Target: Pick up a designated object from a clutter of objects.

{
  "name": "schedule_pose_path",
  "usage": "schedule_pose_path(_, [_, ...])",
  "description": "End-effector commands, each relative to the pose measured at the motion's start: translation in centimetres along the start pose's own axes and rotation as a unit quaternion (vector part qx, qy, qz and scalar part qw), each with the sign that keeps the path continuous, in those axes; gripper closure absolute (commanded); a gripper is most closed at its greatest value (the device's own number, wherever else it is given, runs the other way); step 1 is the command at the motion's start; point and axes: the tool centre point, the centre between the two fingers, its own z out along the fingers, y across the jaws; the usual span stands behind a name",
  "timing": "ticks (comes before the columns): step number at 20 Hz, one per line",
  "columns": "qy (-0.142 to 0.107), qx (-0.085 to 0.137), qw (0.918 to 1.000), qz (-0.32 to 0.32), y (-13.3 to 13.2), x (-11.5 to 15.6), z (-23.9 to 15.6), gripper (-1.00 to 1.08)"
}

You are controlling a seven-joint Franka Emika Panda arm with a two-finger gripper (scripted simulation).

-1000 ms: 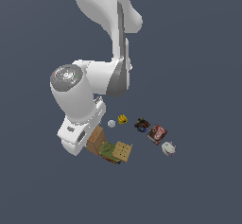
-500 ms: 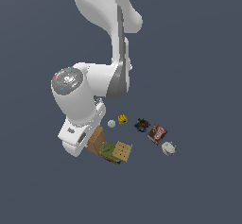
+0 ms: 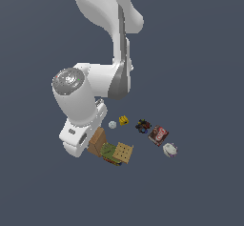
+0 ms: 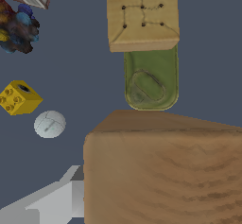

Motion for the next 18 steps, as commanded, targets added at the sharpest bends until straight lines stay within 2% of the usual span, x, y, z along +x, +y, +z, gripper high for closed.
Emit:
schedule_pose_path(1, [0.0, -0.001, 1.0, 0.0, -0.3, 0.2, -0.4, 1.08])
schedule_pose_path(9, [0.0, -0.001, 1.0, -0.001, -2.9, 1.2, -2.5, 1.08])
schedule_pose_path(18, [-0.001, -0.001, 1.0, -0.001, -8.7, 3.5, -7.4, 1.08])
